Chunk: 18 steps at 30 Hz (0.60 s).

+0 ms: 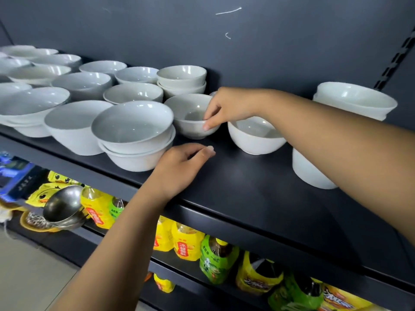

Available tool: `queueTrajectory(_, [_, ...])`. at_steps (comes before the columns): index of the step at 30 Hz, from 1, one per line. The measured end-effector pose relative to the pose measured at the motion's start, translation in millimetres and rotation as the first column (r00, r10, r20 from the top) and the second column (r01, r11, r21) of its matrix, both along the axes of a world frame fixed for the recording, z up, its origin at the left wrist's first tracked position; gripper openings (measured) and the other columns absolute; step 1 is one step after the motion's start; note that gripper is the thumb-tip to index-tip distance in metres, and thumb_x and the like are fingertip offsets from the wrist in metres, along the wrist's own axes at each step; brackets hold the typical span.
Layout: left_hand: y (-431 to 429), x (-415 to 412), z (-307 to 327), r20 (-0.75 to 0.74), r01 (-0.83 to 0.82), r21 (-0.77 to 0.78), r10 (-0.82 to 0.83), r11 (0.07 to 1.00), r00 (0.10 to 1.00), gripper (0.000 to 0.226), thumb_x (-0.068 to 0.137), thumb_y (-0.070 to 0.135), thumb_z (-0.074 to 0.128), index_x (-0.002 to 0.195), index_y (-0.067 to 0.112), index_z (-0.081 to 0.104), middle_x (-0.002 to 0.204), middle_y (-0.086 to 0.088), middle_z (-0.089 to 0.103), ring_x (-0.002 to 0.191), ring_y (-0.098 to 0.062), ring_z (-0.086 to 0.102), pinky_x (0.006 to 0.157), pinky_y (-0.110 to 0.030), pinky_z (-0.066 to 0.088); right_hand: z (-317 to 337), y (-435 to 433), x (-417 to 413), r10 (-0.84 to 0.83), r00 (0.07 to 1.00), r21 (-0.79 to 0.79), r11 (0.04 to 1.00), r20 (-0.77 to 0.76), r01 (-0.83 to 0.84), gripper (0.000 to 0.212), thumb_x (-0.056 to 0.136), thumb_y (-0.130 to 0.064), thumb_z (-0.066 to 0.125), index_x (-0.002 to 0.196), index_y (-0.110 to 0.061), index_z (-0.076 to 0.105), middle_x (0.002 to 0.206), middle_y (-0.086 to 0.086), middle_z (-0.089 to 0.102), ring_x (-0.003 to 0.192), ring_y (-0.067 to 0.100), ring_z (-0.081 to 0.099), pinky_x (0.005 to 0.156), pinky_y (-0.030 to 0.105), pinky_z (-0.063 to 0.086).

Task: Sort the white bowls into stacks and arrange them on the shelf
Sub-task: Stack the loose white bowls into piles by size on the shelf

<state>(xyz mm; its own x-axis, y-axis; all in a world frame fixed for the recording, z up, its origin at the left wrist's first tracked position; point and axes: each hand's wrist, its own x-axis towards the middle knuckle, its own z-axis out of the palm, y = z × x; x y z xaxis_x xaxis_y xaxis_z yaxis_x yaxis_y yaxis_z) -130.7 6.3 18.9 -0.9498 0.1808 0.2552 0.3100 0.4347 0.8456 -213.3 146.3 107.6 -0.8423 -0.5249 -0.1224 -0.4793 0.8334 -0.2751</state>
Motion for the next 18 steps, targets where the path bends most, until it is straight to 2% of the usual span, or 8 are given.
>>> queueTrajectory(1, [-0.1,0.3,0.2,0.016,0.01,0.012,-0.011,1.0,1.0,0.019,0.09,0.026,0.053,0.075,0.03,0.064,0.079,0.022,0.062,0.071,0.021,0.051,0.071,0.002,0.033,0.1,-1.1,-0.8,0.011,1.0,-0.008,1.0,-0.025,-0.011,0.03,0.084,-0.029,0.064,0.071,-0.003,0.054,0.064,0.002,0.041,0.057,0.006,0.032,0.051,0.017,0.027])
queueTrajectory(2, [-0.3,0.4,0.4,0.023,0.013,0.009,-0.013,1.0,1.0,0.018,0.09,0.026,0.053,0.077,0.029,0.064,0.079,0.022,0.061,0.07,0.022,0.051,0.071,0.001,0.033,0.0,-2.5,-3.0,-0.002,0.999,-0.042,0.999,-0.041,0.0,0.038,0.084,-0.027,0.064,0.087,0.01,0.057,0.064,0.005,0.037,0.056,0.005,0.029,0.051,0.019,0.024])
queueTrajectory(3, [-0.3,0.6,0.2,0.024,0.011,0.0,-0.011,1.0,1.0,0.016,0.09,0.027,0.053,0.079,0.027,0.065,0.079,0.021,0.062,0.07,0.022,0.05,0.071,0.001,0.033,0.6,-3.1,-4.9,-0.018,0.998,-0.083,0.996,-0.068,0.012,0.032,0.084,-0.027,0.064,0.09,0.004,0.067,0.065,0.011,0.039,0.057,0.003,0.029,0.052,0.019,0.024])
queueTrajectory(7, [0.2,-0.3,-0.3,0.004,0.015,-0.025,-0.015,1.0,1.0,0.02,0.091,0.027,0.054,0.09,0.017,0.07,0.084,0.011,0.065,0.076,0.011,0.053,0.071,-0.001,0.034,7.1,-4.2,-12.2,-0.087,0.994,-0.242,0.968,-0.063,0.069,0.04,0.08,-0.025,0.068,0.1,0.009,0.062,0.086,0.028,0.06,0.065,0.006,0.036,0.057,0.02,0.03])
queueTrajectory(10, [-0.7,-0.1,0.9,0.028,0.043,-0.011,-0.043,0.999,0.999,0.017,0.09,0.027,0.053,0.086,0.021,0.069,0.083,0.016,0.065,0.078,0.012,0.054,0.07,0.001,0.034,17.5,-0.8,-13.2,-0.136,0.989,-0.337,0.935,-0.059,0.109,0.027,0.078,-0.02,0.071,0.098,-0.003,0.07,0.103,0.016,0.069,0.078,0.008,0.047,0.069,0.021,0.037])
queueTrajectory(13, [7.7,-3.3,5.6,0.055,0.035,0.101,-0.041,0.994,0.998,0.018,0.091,0.026,0.053,0.078,0.029,0.066,0.083,0.025,0.063,0.083,0.017,0.056,0.077,0.004,0.035,34.7,12.0,-7.4,-0.21,0.978,-0.509,0.842,-0.002,0.179,0.018,0.079,-0.02,0.069,0.095,-0.011,0.071,0.087,0.001,0.067,0.077,0.006,0.05,0.064,0.016,0.038])
queueTrajectory(16, [26.3,-9.3,19.8,0.038,-0.04,0.35,0.028,0.936,0.999,0.016,0.091,0.026,0.052,0.08,0.035,0.06,0.094,0.011,0.066,0.101,-0.008,0.06,0.1,-0.029,0.043,55.7,31.5,7.2,-0.277,0.959,-0.643,0.723,0.062,0.251,0.004,0.081,-0.018,0.067,0.084,-0.02,0.068,0.08,-0.002,0.062,0.084,0.011,0.051,0.08,0.028,0.043])
queueTrajectory(18, [38.7,-11.7,39.6,-0.056,-0.088,0.438,0.125,0.895,0.991,0.008,0.09,0.031,0.053,0.083,0.035,0.055,0.092,0.019,0.059,0.094,0.001,0.058,0.095,-0.024,0.044,69.6,49.9,21.0,-0.306,0.95,-0.69,0.673,0.068,0.267,0.005,0.081,-0.019,0.066,0.079,-0.023,0.066,0.079,-0.008,0.063,0.088,0.011,0.054,0.095,0.038,0.042])
